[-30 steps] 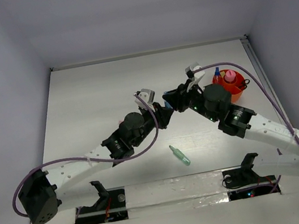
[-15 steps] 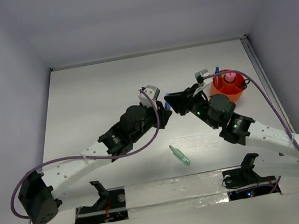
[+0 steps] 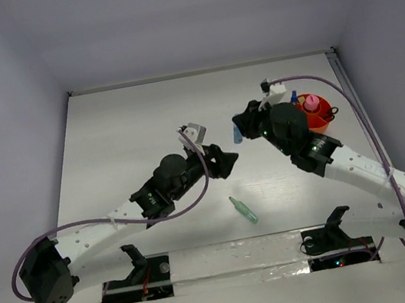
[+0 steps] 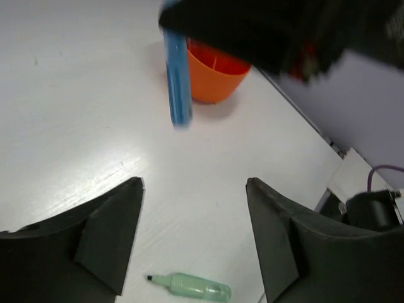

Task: Sort the stationery into containers
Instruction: Close the pen cap on the pen, then place the pen in the storage box.

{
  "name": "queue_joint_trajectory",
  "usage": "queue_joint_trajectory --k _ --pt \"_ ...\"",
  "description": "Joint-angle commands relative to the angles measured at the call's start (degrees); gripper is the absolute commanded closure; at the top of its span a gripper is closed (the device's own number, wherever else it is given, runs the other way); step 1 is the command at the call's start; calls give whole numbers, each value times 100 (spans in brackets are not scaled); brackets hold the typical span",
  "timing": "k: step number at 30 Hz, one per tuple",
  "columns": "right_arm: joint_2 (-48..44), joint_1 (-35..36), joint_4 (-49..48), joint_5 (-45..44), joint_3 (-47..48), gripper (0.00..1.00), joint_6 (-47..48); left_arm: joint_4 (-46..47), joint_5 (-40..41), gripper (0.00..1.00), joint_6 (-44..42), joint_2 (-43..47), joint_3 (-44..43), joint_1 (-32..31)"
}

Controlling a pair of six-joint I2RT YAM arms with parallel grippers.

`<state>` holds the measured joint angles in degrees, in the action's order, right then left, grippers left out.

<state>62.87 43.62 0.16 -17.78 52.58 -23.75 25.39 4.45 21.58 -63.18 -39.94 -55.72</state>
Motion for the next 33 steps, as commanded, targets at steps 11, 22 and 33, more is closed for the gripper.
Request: queue_joint_trajectory --k 11,22,33 --pt "-565 -2872 -181 -1219 -475 100 512 317 266 1 -479 860 821 -369" --pt "-522 -3606 -2037 -2396 -1820 100 116 354 961 1 -673 1255 1287 -369" --pt "128 -3606 -3382 -2739 -2252 100 -16 353 961 1 -568 1537 1410 -369"
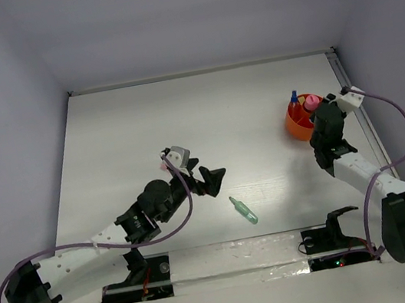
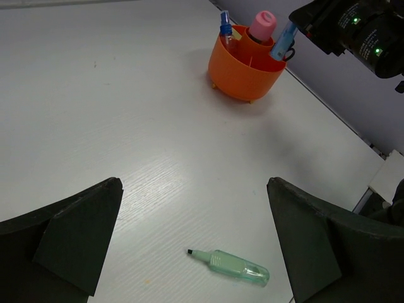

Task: Sort the stationery into containers
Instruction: Place the pen in the storage box.

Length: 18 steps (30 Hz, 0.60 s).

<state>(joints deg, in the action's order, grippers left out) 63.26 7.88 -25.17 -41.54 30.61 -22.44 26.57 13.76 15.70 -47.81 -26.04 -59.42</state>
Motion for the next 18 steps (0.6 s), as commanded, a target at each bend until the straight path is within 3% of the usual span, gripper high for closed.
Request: queue_joint_trajectory --k 1,13,18 --pt "177 -32 -875 -364 -64 100 -173 217 39 1 20 -17 3 0" --pt "432 -32 -1359 -267 -301 95 -33 253 145 1 47 -70 20 0" --pt "521 -32 -1263 -127 -284 76 -41 244 206 1 47 -132 20 0"
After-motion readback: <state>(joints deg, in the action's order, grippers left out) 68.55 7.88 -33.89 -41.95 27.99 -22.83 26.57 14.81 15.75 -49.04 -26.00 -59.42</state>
